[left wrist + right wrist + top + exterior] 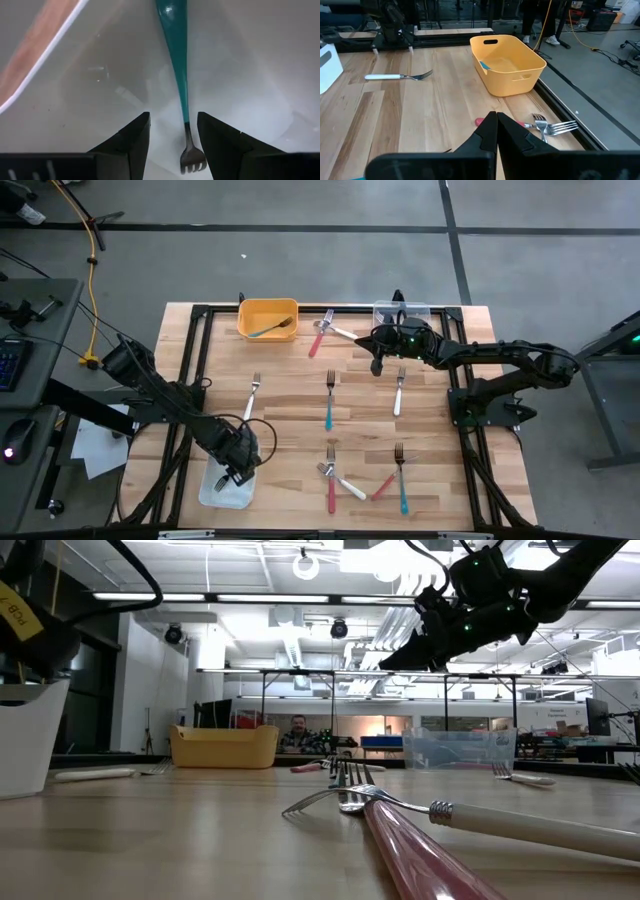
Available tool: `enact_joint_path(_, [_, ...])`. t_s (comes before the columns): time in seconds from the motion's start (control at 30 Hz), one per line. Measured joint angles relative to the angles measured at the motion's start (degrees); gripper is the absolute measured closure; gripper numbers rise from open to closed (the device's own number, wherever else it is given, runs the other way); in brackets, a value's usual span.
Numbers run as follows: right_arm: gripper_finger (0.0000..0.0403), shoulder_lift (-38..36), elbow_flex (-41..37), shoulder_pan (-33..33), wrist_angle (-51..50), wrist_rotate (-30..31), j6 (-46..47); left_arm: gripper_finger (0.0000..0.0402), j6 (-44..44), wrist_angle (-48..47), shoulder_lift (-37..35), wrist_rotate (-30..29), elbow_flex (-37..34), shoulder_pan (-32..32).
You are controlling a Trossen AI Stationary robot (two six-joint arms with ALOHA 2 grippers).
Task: Sort silverware by color (type)
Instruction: Put the blue fork into the yellow bin
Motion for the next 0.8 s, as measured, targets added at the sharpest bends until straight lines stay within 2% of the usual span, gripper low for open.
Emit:
enact_joint_path(0.37, [0.0402, 0.0, 0.0, 0.0, 0.0, -0.02, 0.0, 0.0244, -0.14, 1.26, -0.24, 0.01, -2.2, 0.14])
enact_joint_path(0.63, [0.0402, 0.0, -0.01, 0.0, 0.02, -0.02, 0.0, 0.0264, 0.77, 1.58, -0.64, 1.36, -2.36, 0.75])
enact_joint_path(0.8, [0.0402, 0.0, 0.0, 0.0, 0.02, 0.0, 0.02, 0.0254, 0.9, 2.74, -1.44, 1.7, -2.44, 1.77])
